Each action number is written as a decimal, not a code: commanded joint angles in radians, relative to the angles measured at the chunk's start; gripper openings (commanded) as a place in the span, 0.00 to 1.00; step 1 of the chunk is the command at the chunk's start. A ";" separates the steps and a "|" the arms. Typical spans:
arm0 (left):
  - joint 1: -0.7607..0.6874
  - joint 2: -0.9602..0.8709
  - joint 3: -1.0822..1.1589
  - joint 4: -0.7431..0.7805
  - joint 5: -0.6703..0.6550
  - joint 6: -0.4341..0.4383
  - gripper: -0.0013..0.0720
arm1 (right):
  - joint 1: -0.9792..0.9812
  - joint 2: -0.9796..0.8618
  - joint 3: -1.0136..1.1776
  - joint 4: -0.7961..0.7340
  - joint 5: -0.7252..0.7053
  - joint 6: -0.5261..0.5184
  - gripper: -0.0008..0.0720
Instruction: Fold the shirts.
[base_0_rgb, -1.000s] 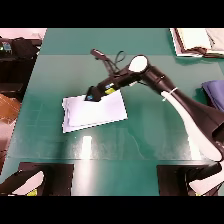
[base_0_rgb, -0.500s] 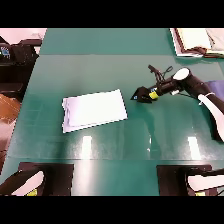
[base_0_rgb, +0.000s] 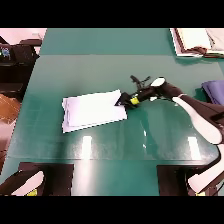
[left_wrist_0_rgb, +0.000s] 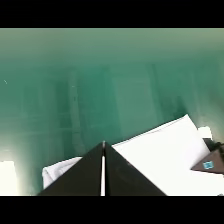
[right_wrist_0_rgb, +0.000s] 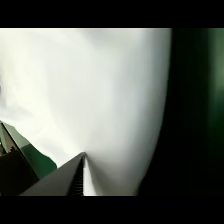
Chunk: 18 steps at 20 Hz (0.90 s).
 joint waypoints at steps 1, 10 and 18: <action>0.000 0.001 0.000 -0.008 -0.001 0.002 0.05 | 0.092 -0.097 0.142 0.019 -0.009 -0.003 0.19; -0.167 0.001 0.000 -0.002 -0.019 0.002 0.04 | -0.175 0.072 0.233 -0.054 -0.010 0.002 0.03; -0.381 0.001 0.000 -0.003 0.065 -0.002 0.05 | -0.758 0.391 0.203 -0.372 0.009 0.096 0.03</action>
